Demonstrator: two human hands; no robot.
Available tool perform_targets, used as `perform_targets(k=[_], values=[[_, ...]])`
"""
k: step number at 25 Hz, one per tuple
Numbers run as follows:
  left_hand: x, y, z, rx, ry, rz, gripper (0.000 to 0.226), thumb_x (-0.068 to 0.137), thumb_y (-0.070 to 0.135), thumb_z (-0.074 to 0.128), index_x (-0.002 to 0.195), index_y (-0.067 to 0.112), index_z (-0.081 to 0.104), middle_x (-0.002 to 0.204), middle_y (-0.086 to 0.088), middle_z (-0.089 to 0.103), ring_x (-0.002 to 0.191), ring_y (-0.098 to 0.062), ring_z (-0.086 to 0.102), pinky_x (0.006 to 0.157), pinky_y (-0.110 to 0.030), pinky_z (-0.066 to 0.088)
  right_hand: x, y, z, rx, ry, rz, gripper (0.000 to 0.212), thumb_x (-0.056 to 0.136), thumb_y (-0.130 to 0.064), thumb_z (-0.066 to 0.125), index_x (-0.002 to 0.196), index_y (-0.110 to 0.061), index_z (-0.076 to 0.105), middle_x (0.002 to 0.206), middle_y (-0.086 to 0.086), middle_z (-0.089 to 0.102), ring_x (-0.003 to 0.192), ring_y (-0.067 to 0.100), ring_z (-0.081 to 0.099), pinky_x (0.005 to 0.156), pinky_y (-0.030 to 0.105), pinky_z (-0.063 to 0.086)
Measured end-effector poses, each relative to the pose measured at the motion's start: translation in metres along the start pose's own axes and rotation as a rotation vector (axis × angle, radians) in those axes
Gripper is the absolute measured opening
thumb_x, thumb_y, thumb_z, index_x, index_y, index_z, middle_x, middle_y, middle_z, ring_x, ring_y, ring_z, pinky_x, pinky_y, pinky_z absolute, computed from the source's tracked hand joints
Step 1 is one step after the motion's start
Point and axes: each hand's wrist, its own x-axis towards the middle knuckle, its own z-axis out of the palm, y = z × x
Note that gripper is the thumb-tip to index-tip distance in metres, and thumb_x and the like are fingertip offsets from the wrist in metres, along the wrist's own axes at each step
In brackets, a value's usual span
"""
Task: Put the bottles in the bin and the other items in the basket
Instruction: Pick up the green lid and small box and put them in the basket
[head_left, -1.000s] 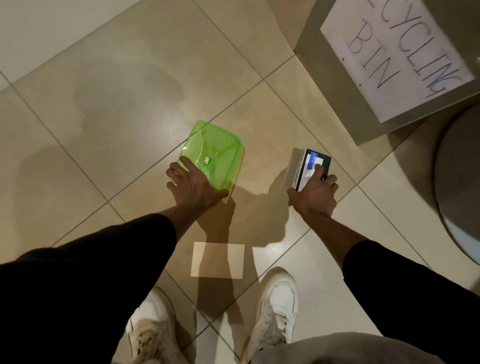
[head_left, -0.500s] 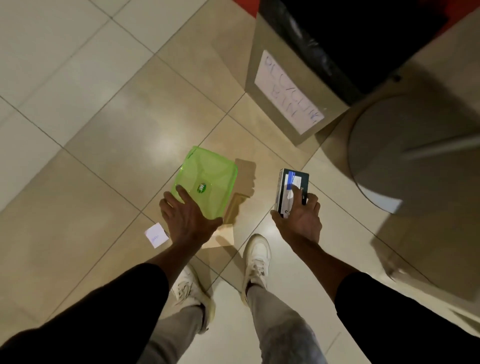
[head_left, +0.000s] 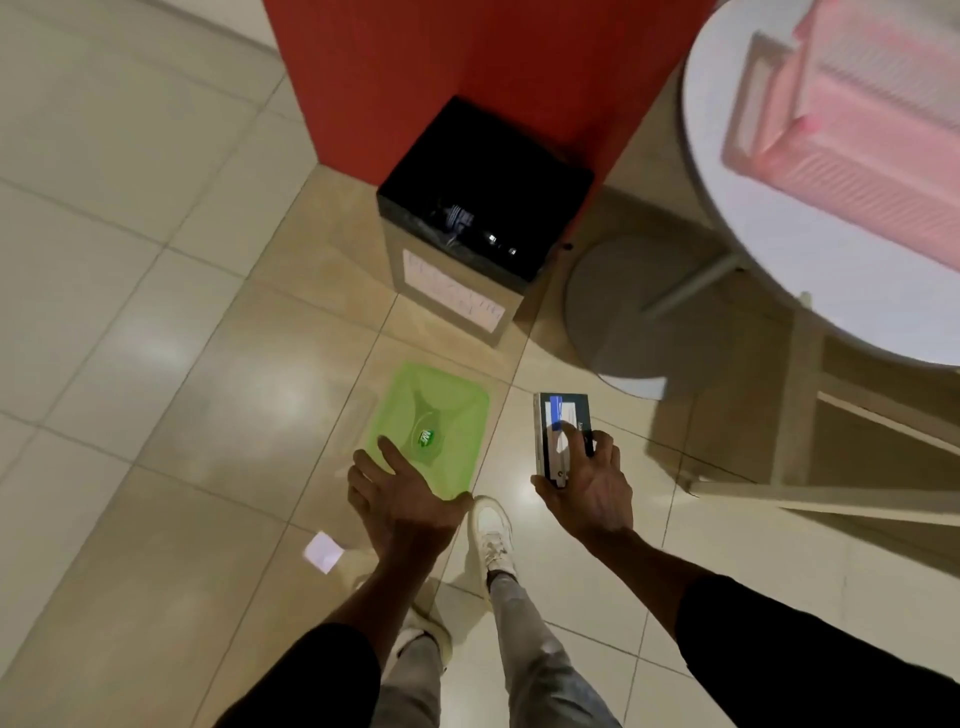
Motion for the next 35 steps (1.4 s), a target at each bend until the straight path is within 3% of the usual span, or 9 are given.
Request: perform_targets(k=[10, 17, 23, 27, 35], values=[[-0.081, 0.007, -0.097, 0.048, 0.053, 0.317, 0.147, 0.037, 0.084, 0.081, 0.151, 0.002, 0.035, 0.147, -0.031, 0.039, 0.13, -0.049, 0.043, 0.105, -0.06, 0.044, -0.118, 0.002, -0.092, 0.088, 0.118, 0.192, 0.087, 0.075, -0.061, 0.08, 0.142, -0.03, 0.034, 0.135, 0.012, 0.047, 0.115, 0.029, 0.054, 0.069, 0.037, 0.062], [-0.099, 0.032, -0.121, 0.063, 0.124, 0.432, 0.136, 0.038, 0.069, 0.091, 0.145, 0.002, 0.04, 0.145, -0.031, 0.038, 0.128, -0.049, 0.042, 0.103, -0.061, 0.041, -0.137, 0.026, -0.135, 0.08, 0.145, 0.188, 0.078, 0.079, -0.064, 0.072, 0.142, -0.032, 0.038, 0.132, 0.009, 0.046, 0.112, 0.026, 0.051, 0.069, 0.033, 0.057], [-0.118, 0.096, -0.118, 0.034, 0.138, 0.521, 0.127, 0.043, 0.071, 0.088, 0.147, 0.012, 0.044, 0.151, -0.027, 0.038, 0.136, -0.047, 0.04, 0.108, -0.06, 0.04, -0.123, 0.087, -0.177, 0.133, 0.214, 0.173, 0.07, 0.077, -0.063, 0.069, 0.134, -0.033, 0.042, 0.121, 0.004, 0.047, 0.101, 0.023, 0.051, 0.059, 0.029, 0.05], [-0.138, 0.178, -0.105, 0.038, 0.143, 0.544, 0.122, 0.045, 0.077, 0.082, 0.147, 0.019, 0.047, 0.153, -0.021, 0.041, 0.139, -0.043, 0.04, 0.11, -0.056, 0.041, -0.097, 0.161, -0.214, 0.176, 0.266, 0.149, 0.067, 0.076, -0.064, 0.067, 0.132, -0.035, 0.042, 0.115, -0.002, 0.042, 0.101, 0.019, 0.047, 0.056, 0.026, 0.047], [-0.145, 0.336, -0.115, -0.061, 0.23, 0.507, 0.117, 0.049, 0.074, 0.089, 0.143, 0.017, 0.048, 0.148, -0.022, 0.045, 0.135, -0.041, 0.043, 0.11, -0.053, 0.04, -0.037, 0.25, -0.289, 0.24, 0.365, 0.176, 0.08, 0.08, -0.065, 0.067, 0.146, -0.03, 0.038, 0.134, 0.009, 0.042, 0.115, 0.025, 0.05, 0.075, 0.038, 0.059]])
